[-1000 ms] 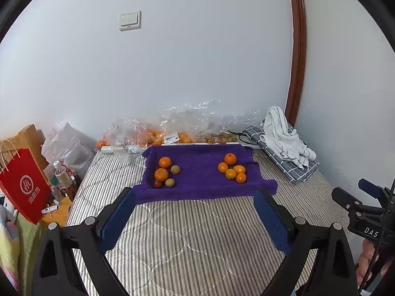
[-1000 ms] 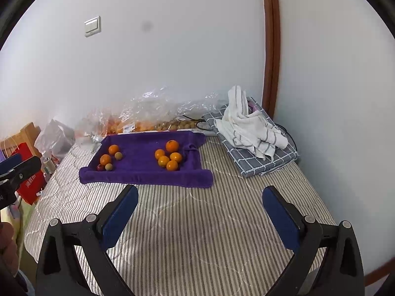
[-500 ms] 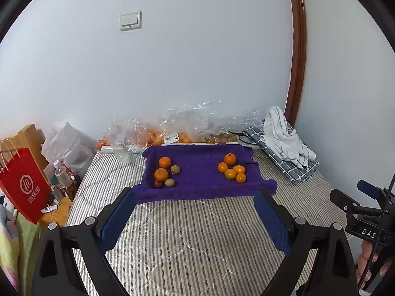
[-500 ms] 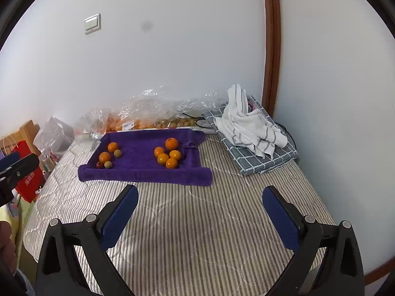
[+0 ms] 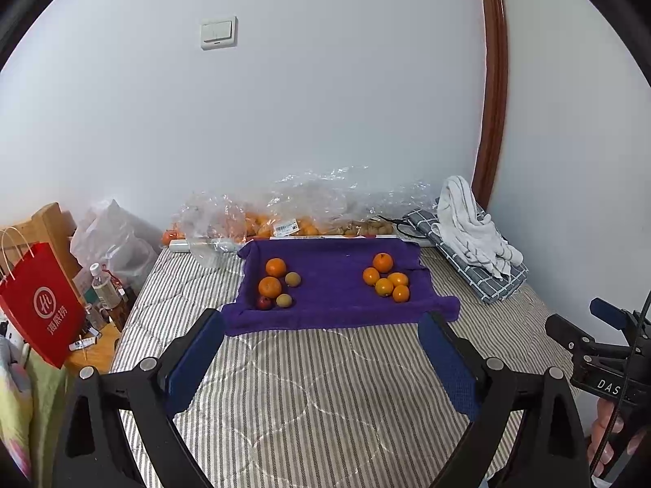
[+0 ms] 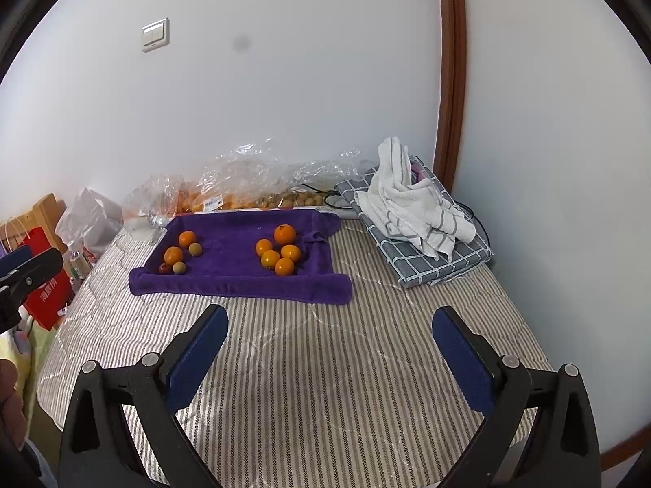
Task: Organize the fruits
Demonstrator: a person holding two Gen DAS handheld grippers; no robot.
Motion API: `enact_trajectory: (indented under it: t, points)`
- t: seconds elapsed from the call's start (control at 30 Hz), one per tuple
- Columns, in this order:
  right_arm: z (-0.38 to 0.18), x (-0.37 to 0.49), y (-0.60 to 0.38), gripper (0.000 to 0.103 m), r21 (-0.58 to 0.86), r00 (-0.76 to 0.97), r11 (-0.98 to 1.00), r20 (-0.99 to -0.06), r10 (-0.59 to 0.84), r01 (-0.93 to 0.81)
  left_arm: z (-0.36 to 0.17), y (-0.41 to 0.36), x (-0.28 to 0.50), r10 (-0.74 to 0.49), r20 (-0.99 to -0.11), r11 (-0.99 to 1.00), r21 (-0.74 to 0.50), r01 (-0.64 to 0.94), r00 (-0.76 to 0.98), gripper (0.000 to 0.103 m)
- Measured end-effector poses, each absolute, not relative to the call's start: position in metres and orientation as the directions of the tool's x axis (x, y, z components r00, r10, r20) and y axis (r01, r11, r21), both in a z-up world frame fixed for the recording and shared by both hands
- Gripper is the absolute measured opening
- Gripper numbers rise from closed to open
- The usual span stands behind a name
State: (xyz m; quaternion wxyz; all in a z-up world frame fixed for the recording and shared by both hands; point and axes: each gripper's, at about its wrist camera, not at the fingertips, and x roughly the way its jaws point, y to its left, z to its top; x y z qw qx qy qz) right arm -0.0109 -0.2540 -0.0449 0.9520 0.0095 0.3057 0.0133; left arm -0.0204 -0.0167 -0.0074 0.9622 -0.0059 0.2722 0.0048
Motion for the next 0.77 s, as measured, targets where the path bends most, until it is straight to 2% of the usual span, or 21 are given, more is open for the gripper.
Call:
enact_trajectory:
  t: [0.77]
  points:
    - [-0.0457, -0.0113, -0.2534, 0.1, 0.027, 0.813, 0.999, -0.58, 0.037, -0.026, -0.0114, -0.0085, -0.0188, 0.007, -0.528, 1.0, -0.018, -0.02, 0.849, 0.096]
